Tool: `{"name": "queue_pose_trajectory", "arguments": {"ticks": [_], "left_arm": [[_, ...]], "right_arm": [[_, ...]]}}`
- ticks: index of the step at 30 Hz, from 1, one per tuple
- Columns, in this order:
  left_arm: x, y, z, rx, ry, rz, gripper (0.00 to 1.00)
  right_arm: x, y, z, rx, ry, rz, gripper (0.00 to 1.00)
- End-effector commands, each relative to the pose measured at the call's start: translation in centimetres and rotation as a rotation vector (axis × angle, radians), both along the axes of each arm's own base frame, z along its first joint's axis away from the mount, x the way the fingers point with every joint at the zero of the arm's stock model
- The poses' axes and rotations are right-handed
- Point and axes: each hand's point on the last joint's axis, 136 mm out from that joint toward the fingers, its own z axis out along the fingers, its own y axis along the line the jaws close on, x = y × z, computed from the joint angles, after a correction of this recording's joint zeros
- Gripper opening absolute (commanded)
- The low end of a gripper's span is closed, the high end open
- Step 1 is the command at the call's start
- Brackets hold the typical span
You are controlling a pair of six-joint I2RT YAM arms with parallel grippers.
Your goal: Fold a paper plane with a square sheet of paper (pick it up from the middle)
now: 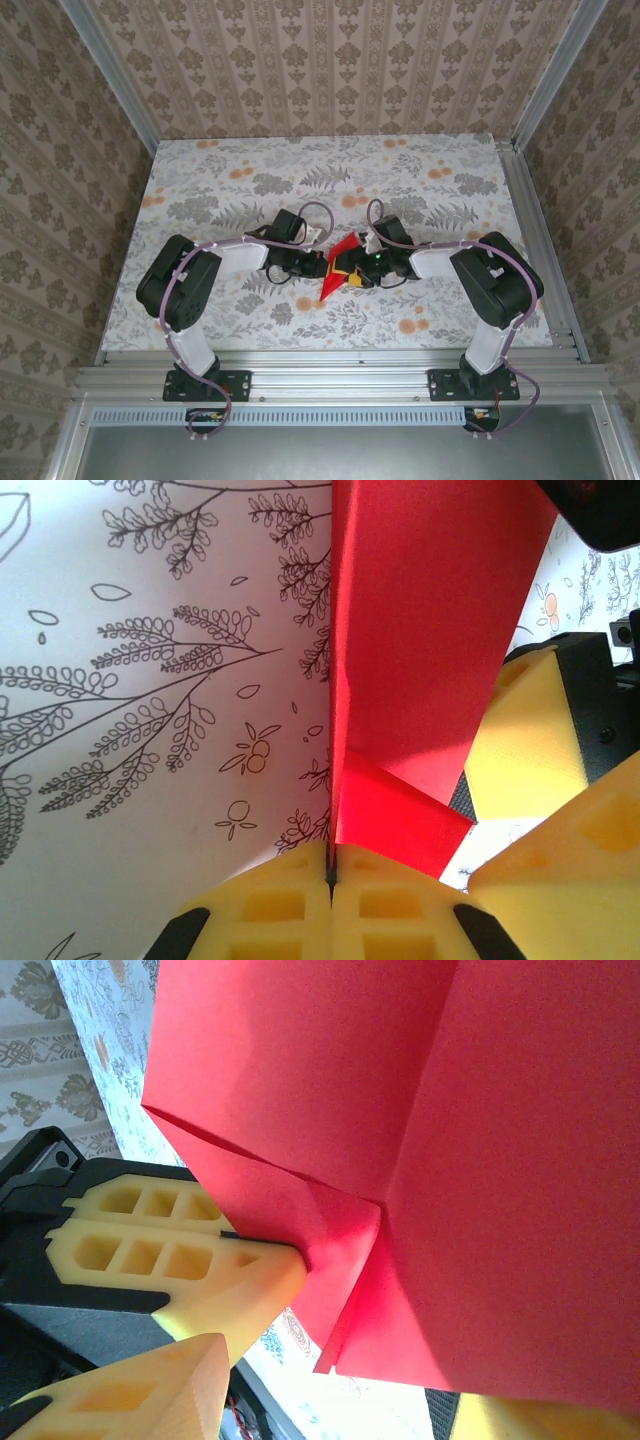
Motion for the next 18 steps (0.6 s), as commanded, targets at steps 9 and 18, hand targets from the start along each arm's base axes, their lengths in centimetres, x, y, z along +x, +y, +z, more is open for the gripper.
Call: {"name": "queue_pose_trajectory", "arguments": {"ticks": [9,18], "left_arm": [[0.4,1.3,0.1,0.000,0.008,0.054,0.03],[0.2,1.9,-1.2,0.023,0.025,0.062,0.03]], "right_arm": [[-0.9,-0.9,1.0,-0.161,0.008,-0.014,0.58],[-0.8,0.3,0.3,-0.186,0.024,-0.002,0.60]]}}
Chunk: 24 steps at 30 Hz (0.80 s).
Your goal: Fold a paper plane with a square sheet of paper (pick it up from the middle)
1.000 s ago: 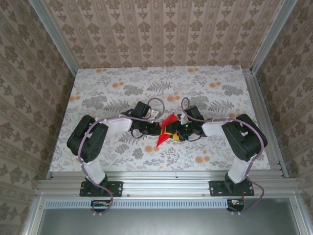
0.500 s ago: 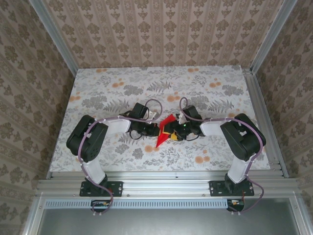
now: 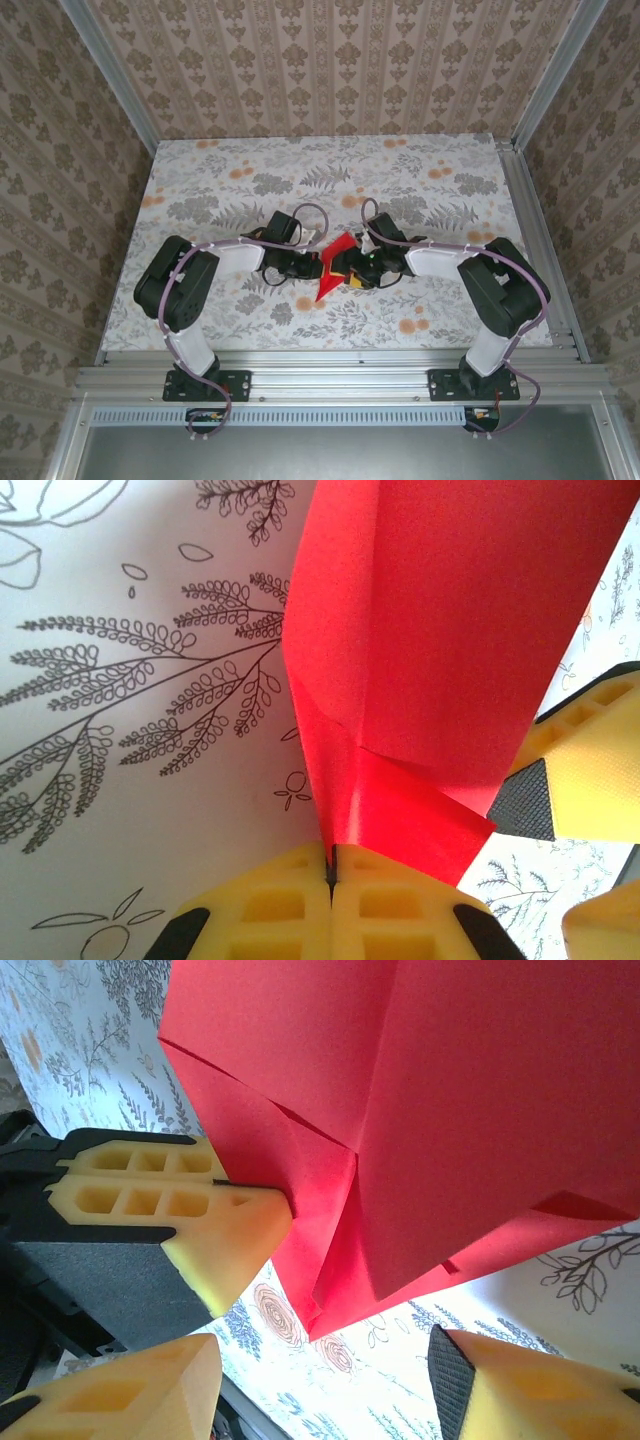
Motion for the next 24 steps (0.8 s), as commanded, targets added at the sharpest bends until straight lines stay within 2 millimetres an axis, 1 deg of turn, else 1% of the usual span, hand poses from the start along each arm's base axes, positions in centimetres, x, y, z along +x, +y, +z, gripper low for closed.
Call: {"name": "queue_pose_trajectory", "arguments": {"ticks": [1,5,9,18,24], "left_arm": [[0.1,0.6,-0.5,0.007,0.009,0.020,0.03],[0.0,0.7,-0.8,0.008,0.013,0.019,0.03],[0.0,0.8,-0.9,0.005,0.015,0.021,0.03],[-0.1,0.9,-1.2,0.002,0.026,0.017,0.03],[-0.3,0.9,-1.2,-0.004,0.031,0.014,0.03]], "right_arm": [[0.3,0.2,-0.3,-0.034,0.009,-0.004,0.61],[0.4,0.8,-0.5,-0.031,0.017,-0.002,0.61],[0.2,1.2,-1.2,-0.034,0.038,-0.001,0.61],[0.0,1.9,-1.0,-0.040,0.039,0.008,0.61],[0.5,2.5,-0.8,-0.006,0.035,-0.005,0.59]]}}
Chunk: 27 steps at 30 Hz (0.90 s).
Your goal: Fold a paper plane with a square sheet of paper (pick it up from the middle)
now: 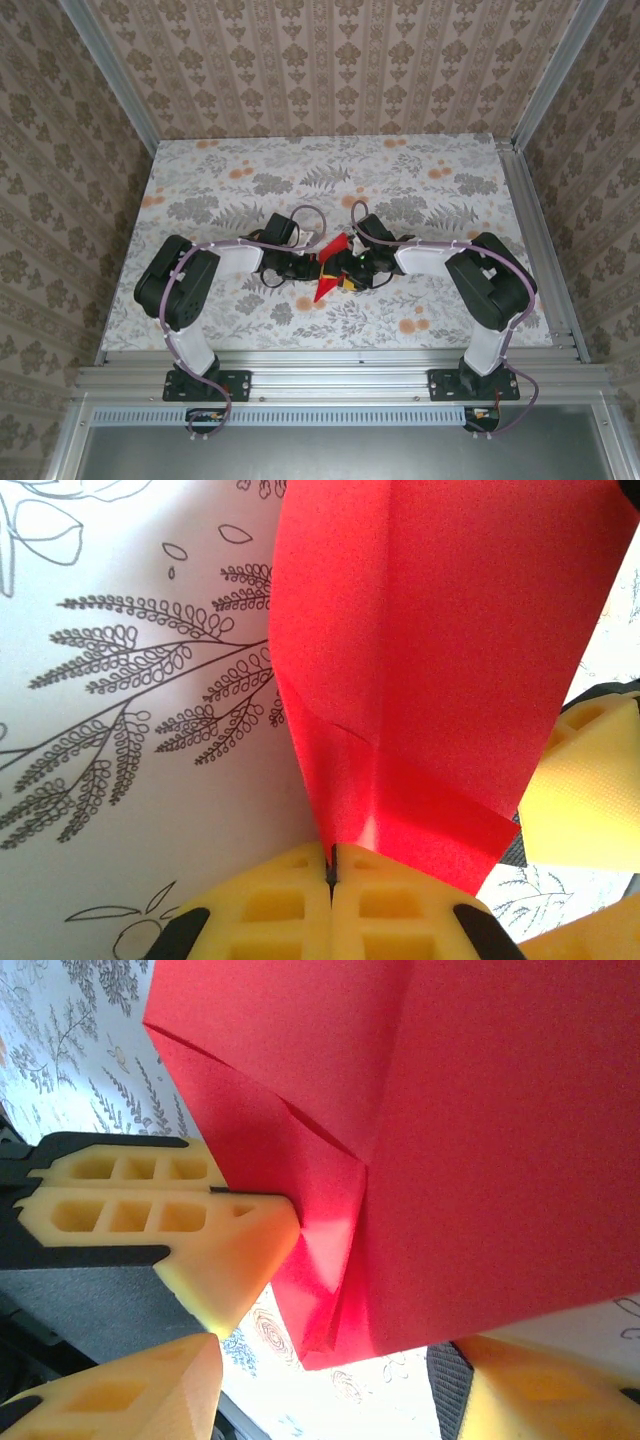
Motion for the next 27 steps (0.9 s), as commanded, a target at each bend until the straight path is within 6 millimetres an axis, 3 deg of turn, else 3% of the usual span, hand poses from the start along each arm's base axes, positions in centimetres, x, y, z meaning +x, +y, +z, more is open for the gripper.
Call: {"name": "queue_pose_trajectory", "arguments": {"ticks": [1,9,17,27], "left_arm": [[-0.4,0.4,-0.6,-0.004,0.027,0.001,0.03],[-0.5,0.4,-0.7,-0.006,0.026,-0.003,0.03],[-0.6,0.1,-0.3,-0.028,0.035,0.000,0.03],[-0.5,-0.2,0.2,-0.049,0.041,0.011,0.04]], "right_arm": [[0.7,0.7,0.3,0.018,-0.004,-0.017,0.58],[1.3,1.3,1.3,0.056,-0.020,-0.028,0.54],[1.5,1.5,0.3,0.032,-0.007,-0.019,0.49],[1.2,0.7,-1.2,-0.056,0.002,-0.001,0.34]]}}
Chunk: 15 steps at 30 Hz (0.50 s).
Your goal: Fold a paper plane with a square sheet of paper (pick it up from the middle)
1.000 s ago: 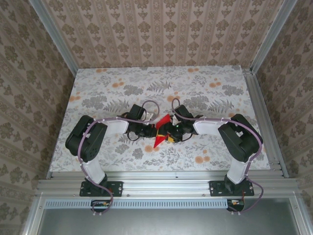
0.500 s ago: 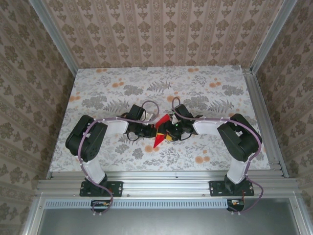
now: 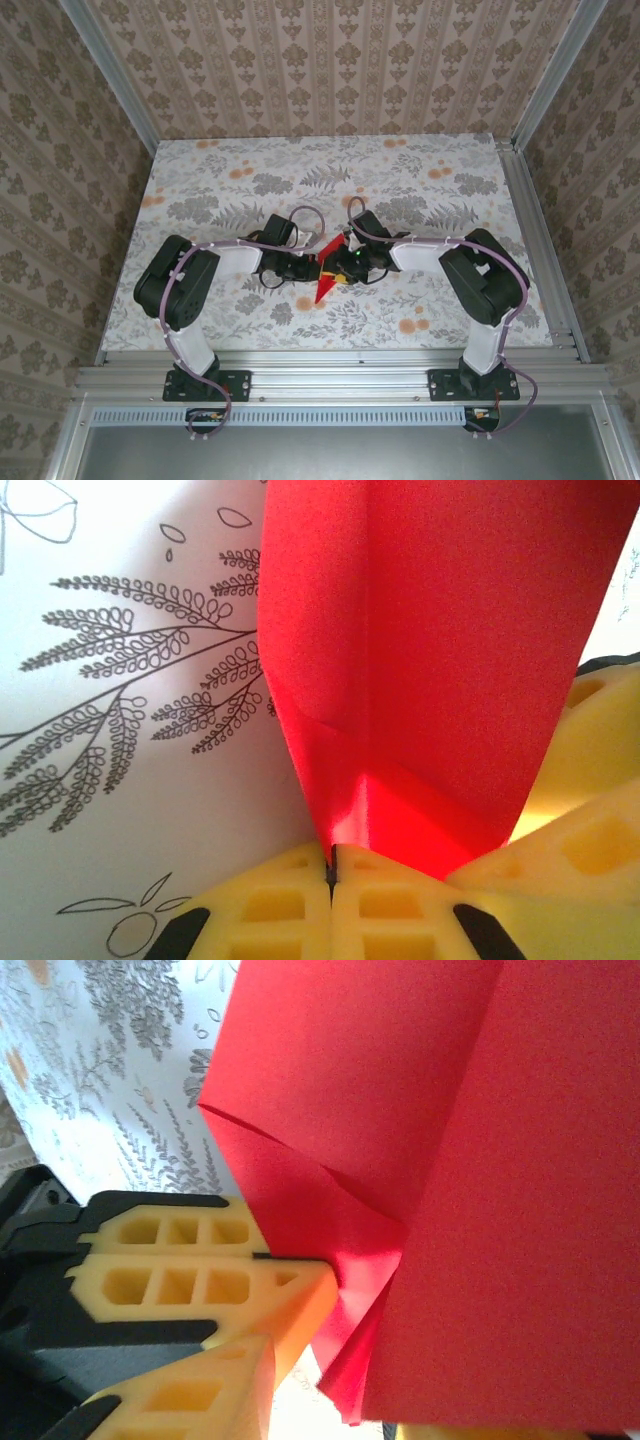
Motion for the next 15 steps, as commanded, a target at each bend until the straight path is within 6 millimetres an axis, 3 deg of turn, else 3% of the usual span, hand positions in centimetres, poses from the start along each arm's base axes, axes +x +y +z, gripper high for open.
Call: {"name": "queue_pose_trajectory", "arguments": {"ticks": [1,15], "left_arm": [[-0.45,-0.36,0.46,-0.049,0.036,-0.001,0.04],[-0.50,-0.52,1.43,-0.081,0.038,0.006,0.09]], "right_arm": [[-0.35,-0.33,-1.21,-0.069,0.014,0.016,0.34],[-0.39,-1.22,-2.11,-0.178,-0.001,0.051,0.19]]}}
